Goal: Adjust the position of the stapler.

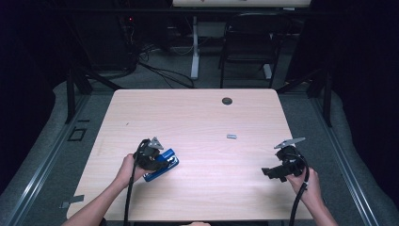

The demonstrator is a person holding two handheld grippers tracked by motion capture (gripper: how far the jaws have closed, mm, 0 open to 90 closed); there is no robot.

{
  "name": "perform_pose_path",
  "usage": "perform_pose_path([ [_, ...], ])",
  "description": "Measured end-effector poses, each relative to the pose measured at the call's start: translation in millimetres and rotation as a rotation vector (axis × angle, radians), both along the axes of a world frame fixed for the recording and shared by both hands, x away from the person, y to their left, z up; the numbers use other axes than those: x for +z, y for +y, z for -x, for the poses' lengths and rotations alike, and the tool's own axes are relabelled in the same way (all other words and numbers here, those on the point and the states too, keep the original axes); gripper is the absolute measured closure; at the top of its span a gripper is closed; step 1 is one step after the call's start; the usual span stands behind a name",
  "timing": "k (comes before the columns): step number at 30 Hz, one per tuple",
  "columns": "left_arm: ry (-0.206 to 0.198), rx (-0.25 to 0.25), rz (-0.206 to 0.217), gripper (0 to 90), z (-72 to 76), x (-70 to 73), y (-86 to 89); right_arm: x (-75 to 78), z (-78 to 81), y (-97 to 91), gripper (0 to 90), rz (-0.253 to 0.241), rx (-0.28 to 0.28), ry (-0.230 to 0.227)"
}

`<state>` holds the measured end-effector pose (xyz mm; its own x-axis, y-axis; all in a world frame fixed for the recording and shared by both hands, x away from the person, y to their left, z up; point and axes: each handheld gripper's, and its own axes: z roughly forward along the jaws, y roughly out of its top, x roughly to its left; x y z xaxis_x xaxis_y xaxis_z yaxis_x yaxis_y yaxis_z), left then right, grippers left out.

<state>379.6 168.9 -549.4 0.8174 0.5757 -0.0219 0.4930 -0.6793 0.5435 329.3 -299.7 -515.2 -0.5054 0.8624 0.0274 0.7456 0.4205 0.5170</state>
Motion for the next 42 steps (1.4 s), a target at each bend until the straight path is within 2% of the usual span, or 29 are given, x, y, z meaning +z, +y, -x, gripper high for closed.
perform_pose_path([
  [13,-0.003,-0.088,0.014,66.0,0.6,-0.8,-16.8,-3.2,-1.9,2.9,6.0,0.009,0.025,0.022],
  [19,-0.011,-0.165,0.015,66.0,0.8,-1.1,-29.5,-4.4,-2.5,5.4,6.0,-0.001,0.030,0.023],
  [21,-0.012,-0.174,0.017,66.0,0.8,-1.2,-31.9,-4.5,-2.7,5.6,6.0,-0.005,0.034,0.027],
  [22,-0.017,-0.196,0.018,66.0,0.9,-1.5,-36.8,-4.6,-2.8,5.7,6.0,0.008,0.034,0.027],
  [30,-0.025,-0.268,0.028,66.1,2.1,-1.7,-50.2,-5.1,-3.0,6.5,6.2,0.010,0.037,0.027],
  [35,-0.029,-0.317,0.036,66.1,3.3,-0.9,-58.2,-5.4,-2.9,8.2,6.2,0.000,0.041,0.026],
  [38,-0.035,-0.361,0.043,66.1,4.3,-1.4,-66.5,-5.4,-2.8,10.4,6.2,-0.005,0.044,0.027],
  [41,-0.031,-0.408,0.047,66.1,5.0,-1.6,-76.6,-5.0,-3.3,12.8,6.3,0.014,0.056,0.028],
  [42,-0.031,-0.408,0.047,66.1,5.0,-1.6,-76.6,-5.2,-3.4,14.0,6.3,0.007,0.059,0.029],
])
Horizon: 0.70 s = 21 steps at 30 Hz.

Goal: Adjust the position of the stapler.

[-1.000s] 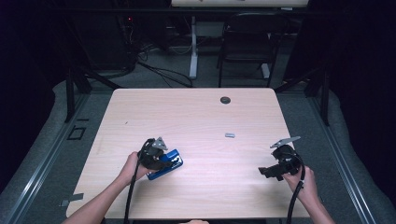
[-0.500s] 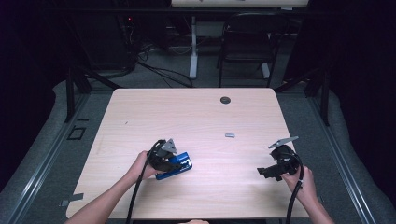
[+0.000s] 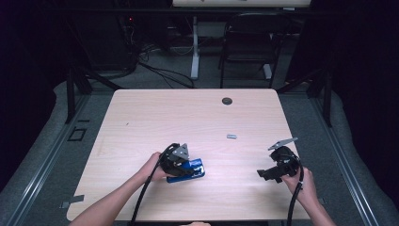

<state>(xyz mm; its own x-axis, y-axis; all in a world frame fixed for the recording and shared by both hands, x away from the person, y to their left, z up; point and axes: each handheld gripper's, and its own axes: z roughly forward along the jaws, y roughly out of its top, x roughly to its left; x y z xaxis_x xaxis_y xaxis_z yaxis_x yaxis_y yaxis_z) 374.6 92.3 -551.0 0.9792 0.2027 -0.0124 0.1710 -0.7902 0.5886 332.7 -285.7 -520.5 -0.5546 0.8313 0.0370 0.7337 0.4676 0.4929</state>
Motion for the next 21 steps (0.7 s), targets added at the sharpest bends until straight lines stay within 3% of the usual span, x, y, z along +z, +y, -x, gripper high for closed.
perform_pose_path([
  [4,-0.003,-0.052,0.005,66.1,1.0,-0.6,-10.1,-0.3,0.0,2.5,6.3,0.015,0.008,0.000],
  [12,-0.001,-0.166,-0.004,66.1,6.4,-0.6,-35.8,-0.7,0.0,10.8,6.3,-0.002,0.020,0.005],
  [21,-0.011,-0.234,-0.005,66.1,9.5,-0.6,-60.5,-3.5,-0.6,16.4,6.4,0.016,0.041,0.023],
])
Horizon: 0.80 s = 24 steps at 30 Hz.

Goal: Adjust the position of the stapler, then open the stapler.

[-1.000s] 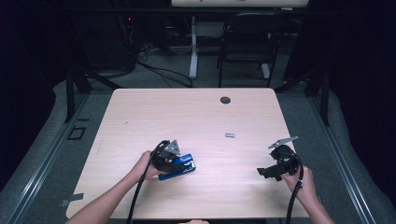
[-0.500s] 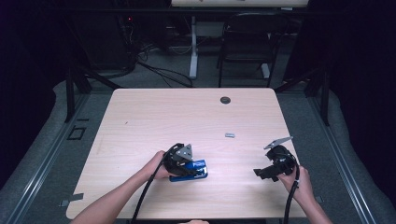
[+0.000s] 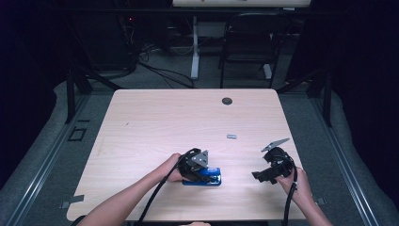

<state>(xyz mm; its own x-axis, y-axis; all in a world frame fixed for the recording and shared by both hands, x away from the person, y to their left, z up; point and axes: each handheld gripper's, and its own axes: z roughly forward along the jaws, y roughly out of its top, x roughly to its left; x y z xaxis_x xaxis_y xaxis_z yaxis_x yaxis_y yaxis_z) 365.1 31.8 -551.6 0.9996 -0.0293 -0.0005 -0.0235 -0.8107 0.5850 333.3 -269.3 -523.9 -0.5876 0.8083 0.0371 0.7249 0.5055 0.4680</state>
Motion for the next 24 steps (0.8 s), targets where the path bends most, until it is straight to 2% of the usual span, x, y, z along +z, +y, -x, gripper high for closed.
perform_pose_path([
  [4,-0.007,0.000,0.011,65.7,1.8,-1.2,-5.0,0.0,0.2,0.4,6.3,0.004,0.000,-0.003],
  [5,0.008,0.001,0.002,65.3,1.0,0.0,-4.7,-0.9,0.6,0.8,6.4,0.006,-0.003,-0.007],
  [6,0.008,0.014,0.012,63.5,2.0,0.1,-5.3,-1.1,0.4,0.6,6.4,0.007,0.000,-0.004],
  [8,0.018,0.006,0.017,58.5,2.2,2.0,-5.6,-1.0,0.3,0.2,6.3,0.011,0.003,0.002],
  [9,0.013,0.020,0.017,52.6,3.6,5.7,-7.8,-0.9,0.1,-0.1,6.3,0.009,0.006,0.005],
  [12,0.017,0.032,0.041,49.6,4.2,10.4,-9.5,-0.9,0.2,-0.6,6.4,0.014,0.004,0.004],
  [14,0.019,0.045,0.035,44.5,4.2,12.1,-11.5,-1.6,0.4,0.3,6.4,-0.003,0.000,0.004],
  [16,0.017,0.048,0.031,41.1,4.2,12.7,-12.4,-1.2,0.3,0.4,6.4,0.008,0.003,0.002],
  [20,0.024,0.079,0.029,36.1,4.2,14.3,-17.0,-1.4,-0.4,1.8,6.4,0.014,0.008,0.005],
  [21,0.018,0.116,0.031,35.0,4.8,14.1,-20.7,-1.7,-0.3,2.1,6.4,0.012,0.004,0.003],
  [24,0.030,0.130,0.028,31.6,4.6,14.5,-23.5,-2.4,-0.7,2.7,6.4,0.006,0.005,0.010],
])
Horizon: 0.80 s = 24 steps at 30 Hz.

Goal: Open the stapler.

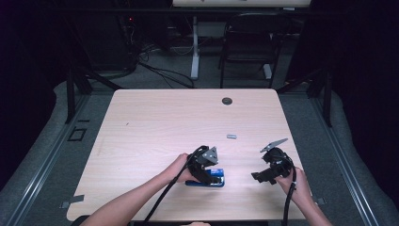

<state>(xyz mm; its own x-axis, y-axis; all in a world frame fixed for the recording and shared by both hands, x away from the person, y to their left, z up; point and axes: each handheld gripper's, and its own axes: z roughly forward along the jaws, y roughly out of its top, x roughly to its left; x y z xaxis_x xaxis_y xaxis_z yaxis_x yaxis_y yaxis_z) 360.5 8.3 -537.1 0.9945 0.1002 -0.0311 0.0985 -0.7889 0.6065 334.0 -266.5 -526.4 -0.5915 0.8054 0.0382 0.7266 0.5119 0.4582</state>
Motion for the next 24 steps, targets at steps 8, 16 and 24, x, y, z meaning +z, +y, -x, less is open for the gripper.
perform_pose_path([
  [8,0.011,-0.012,-0.004,41.2,4.5,-1.9,-11.0,-0.1,0.5,-1.7,6.5,0.004,0.009,0.006],
  [16,-0.040,0.030,-0.020,52.1,5.9,-2.2,-16.1,-0.6,1.1,2.5,10.5,0.003,0.014,0.003],
  [24,-0.063,-0.014,-0.009,63.3,9.8,-0.7,-16.7,1.9,4.2,16.7,12.8,-0.029,0.077,-0.011],
])
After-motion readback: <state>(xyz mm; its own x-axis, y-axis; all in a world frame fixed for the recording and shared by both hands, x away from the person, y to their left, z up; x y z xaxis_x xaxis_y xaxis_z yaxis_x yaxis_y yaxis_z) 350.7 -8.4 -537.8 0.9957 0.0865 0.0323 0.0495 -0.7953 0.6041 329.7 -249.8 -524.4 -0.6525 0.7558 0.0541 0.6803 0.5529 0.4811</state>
